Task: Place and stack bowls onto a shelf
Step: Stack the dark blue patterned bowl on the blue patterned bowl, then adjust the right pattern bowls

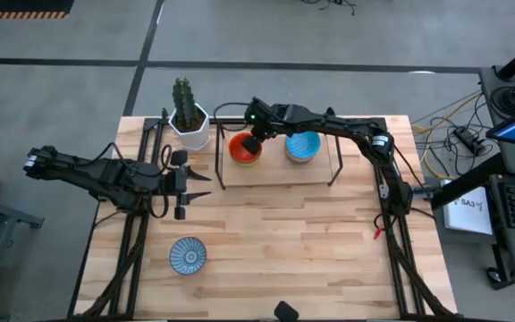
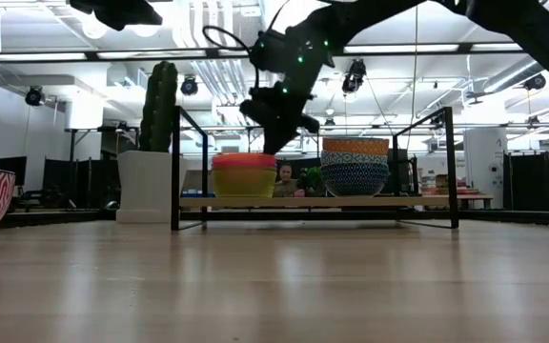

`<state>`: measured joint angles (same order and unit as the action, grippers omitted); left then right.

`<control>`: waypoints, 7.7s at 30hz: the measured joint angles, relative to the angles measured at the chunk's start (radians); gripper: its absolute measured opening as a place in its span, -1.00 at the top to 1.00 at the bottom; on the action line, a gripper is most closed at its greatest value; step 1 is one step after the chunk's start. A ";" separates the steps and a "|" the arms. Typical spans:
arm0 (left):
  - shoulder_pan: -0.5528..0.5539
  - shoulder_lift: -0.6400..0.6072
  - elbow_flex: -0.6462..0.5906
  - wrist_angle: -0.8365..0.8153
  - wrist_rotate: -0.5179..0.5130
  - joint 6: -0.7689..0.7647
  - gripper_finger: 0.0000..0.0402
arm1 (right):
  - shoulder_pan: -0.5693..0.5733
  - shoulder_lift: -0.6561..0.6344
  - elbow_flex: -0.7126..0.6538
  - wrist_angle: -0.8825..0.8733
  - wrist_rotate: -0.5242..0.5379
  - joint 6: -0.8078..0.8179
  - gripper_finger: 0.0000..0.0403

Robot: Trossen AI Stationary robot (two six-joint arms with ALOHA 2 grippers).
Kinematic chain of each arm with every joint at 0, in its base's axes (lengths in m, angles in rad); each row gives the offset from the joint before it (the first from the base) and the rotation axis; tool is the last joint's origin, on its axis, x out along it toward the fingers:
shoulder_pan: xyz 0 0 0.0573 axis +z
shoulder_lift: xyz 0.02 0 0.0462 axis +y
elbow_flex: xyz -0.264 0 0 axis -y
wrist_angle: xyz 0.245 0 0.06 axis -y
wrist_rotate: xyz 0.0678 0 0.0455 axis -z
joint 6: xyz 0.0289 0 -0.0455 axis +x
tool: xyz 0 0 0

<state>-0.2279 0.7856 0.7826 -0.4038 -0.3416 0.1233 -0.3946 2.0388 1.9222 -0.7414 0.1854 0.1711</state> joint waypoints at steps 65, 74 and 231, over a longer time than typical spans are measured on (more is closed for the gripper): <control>-0.141 0.713 0.014 -0.399 0.563 -0.651 0.97 | 0.547 -0.868 -1.090 0.636 0.158 0.100 0.94; -0.115 0.663 0.247 -0.385 0.345 -0.485 0.98 | 0.593 -1.015 -1.090 0.624 0.157 -0.036 0.94; 0.027 0.130 0.053 0.204 0.086 -0.083 0.35 | 0.197 -0.852 -0.820 0.103 0.410 0.148 0.96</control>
<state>-0.2012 0.9154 0.8360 -0.2000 -0.2554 0.0399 -0.1979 1.1870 1.1021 -0.6386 0.5952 0.3188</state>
